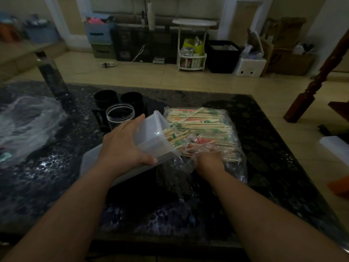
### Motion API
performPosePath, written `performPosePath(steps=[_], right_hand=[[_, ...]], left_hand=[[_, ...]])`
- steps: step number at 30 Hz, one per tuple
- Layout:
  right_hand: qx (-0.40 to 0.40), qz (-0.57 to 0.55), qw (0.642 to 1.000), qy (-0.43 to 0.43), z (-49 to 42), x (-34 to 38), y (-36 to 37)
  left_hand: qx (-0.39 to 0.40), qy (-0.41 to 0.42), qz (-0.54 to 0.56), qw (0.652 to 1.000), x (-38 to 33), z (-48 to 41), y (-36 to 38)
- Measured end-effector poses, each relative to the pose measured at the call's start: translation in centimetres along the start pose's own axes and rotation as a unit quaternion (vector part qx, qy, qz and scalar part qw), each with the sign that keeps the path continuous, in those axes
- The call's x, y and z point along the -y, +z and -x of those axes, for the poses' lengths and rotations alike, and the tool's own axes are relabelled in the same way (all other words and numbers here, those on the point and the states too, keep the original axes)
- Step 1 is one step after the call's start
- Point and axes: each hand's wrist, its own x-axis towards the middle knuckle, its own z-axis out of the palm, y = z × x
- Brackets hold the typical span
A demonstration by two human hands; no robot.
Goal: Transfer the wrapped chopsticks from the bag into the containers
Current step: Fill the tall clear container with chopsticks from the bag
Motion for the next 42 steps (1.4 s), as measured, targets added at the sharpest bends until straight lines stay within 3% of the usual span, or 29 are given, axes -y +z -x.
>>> performPosePath(steps=[4, 9, 19, 31, 33, 37, 42], right_hand=[[-0.01, -0.008, 1.0, -0.022, -0.3, 0.3, 0.0], [0.051, -0.079, 0.995, -0.032, -0.5, 0.5, -0.2], [0.024, -0.153, 0.988, -0.006, 0.2, 0.1, 0.4], [-0.035, -0.026, 0.996, -0.083, 2.0, 1.2, -0.9], [-0.06, -0.037, 0.993, -0.091, 2.3, 1.1, -1.2], [-0.035, -0.047, 0.993, -0.105, 2.0, 0.7, -1.5], [-0.046, -0.122, 0.99, -0.057, 2.1, 0.4, -2.3]], left_hand=[[0.001, 0.004, -0.003, 1.0, -0.2, 0.1, 0.0], [0.002, 0.007, -0.013, 1.0, -0.4, 0.1, 0.1], [0.003, 0.008, -0.006, 1.0, -0.6, 0.3, 0.0], [0.006, 0.012, -0.013, 1.0, -0.4, 0.3, 0.3], [0.006, 0.012, -0.015, 1.0, -0.3, 0.3, 0.3], [0.007, 0.011, -0.012, 1.0, -0.2, 0.3, 0.2], [0.011, 0.012, -0.007, 1.0, -0.2, 0.2, 0.2]])
